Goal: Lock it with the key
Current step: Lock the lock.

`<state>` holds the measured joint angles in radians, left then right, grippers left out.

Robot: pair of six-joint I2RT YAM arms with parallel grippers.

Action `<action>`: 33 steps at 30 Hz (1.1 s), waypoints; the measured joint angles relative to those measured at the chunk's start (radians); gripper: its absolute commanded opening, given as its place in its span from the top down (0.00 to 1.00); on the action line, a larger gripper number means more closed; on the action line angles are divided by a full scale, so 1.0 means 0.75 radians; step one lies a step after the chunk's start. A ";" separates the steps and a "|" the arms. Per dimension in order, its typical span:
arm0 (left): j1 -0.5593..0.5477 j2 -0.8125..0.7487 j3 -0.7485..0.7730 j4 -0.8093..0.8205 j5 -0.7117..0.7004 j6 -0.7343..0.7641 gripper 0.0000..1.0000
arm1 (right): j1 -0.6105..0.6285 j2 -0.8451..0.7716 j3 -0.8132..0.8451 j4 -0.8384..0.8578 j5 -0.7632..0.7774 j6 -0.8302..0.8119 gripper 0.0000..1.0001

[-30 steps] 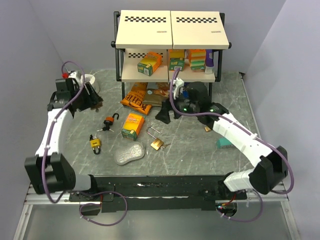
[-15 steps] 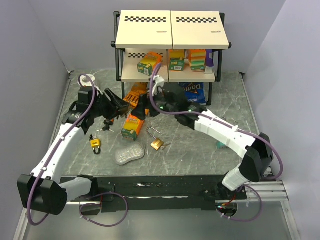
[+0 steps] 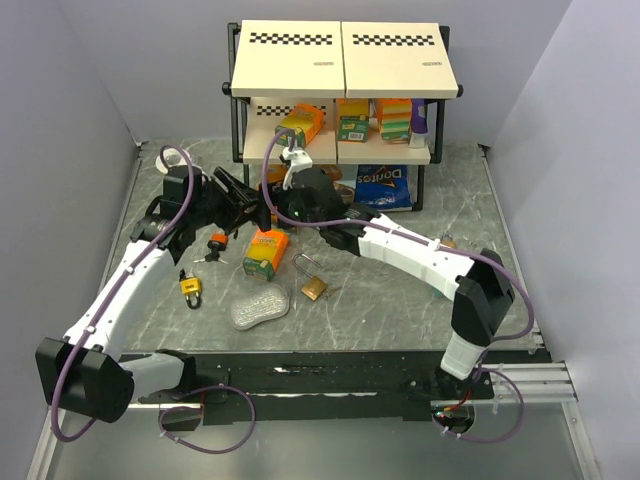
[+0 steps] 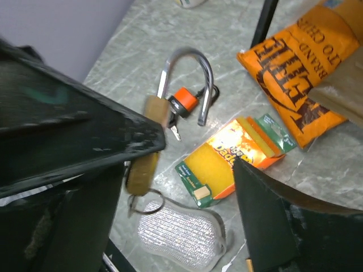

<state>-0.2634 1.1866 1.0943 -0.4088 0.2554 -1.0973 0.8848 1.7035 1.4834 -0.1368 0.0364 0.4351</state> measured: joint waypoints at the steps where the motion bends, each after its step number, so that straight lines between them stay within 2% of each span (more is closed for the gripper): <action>1: 0.000 0.000 0.000 0.009 0.002 -0.009 0.99 | 0.001 0.012 0.003 -0.005 0.003 0.009 0.26; 6: 0.000 0.001 0.000 0.048 0.018 -0.043 0.99 | 0.002 0.040 0.022 0.013 -0.005 0.032 0.43; 7: -0.001 0.001 0.000 0.056 0.022 -0.047 0.99 | 0.004 0.041 0.027 0.020 -0.005 0.031 0.51; 11: -0.009 0.003 0.000 0.086 0.033 -0.066 0.99 | 0.009 0.041 0.030 0.060 -0.022 0.026 0.69; 12: -0.010 0.003 0.000 0.087 0.036 -0.068 0.99 | 0.011 0.041 0.030 0.065 -0.022 0.023 0.77; 14: -0.011 0.003 0.000 0.090 0.036 -0.068 0.99 | 0.014 0.041 0.030 0.067 -0.013 0.029 0.86; 15: -0.011 0.003 0.000 0.095 0.035 -0.067 0.99 | 0.011 0.041 0.029 0.067 -0.014 0.032 0.98; 16: -0.011 0.003 0.000 0.100 0.035 -0.067 0.97 | 0.010 0.041 0.029 0.068 -0.013 0.034 1.00; 17: -0.011 0.003 0.000 0.102 0.035 -0.068 0.90 | 0.010 0.041 0.029 0.068 -0.012 0.027 1.00; 18: -0.011 0.003 -0.001 0.101 0.035 -0.068 0.69 | 0.010 0.040 0.029 0.069 -0.011 0.022 1.00; 20: -0.011 0.002 -0.006 0.108 0.038 -0.068 0.45 | 0.010 0.036 0.025 0.070 -0.014 0.010 1.00; 21: -0.011 0.002 -0.014 0.121 0.045 -0.066 0.26 | 0.007 0.030 0.018 0.073 -0.017 0.002 1.00; 24: -0.013 -0.009 -0.032 0.132 0.072 -0.052 0.06 | -0.012 -0.015 -0.038 0.077 -0.078 -0.029 1.00; 26: -0.012 -0.040 -0.038 0.146 0.098 -0.016 0.01 | -0.032 -0.059 -0.089 0.053 -0.122 -0.055 1.00; 29: 0.002 -0.123 -0.038 0.189 0.175 0.099 0.04 | -0.099 -0.170 -0.216 -0.003 -0.244 -0.100 1.00; 32: 0.017 -0.196 -0.038 0.252 0.334 0.297 0.04 | -0.225 -0.341 -0.380 -0.030 -0.470 -0.139 1.00; 33: 0.018 -0.218 -0.037 0.271 0.423 0.417 0.04 | -0.287 -0.414 -0.444 -0.030 -0.602 -0.153 1.00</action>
<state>-0.2501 1.0229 1.0664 -0.2054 0.5724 -0.7849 0.6693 1.3933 1.1507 -0.1593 -0.4149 0.3206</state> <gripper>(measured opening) 0.967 0.298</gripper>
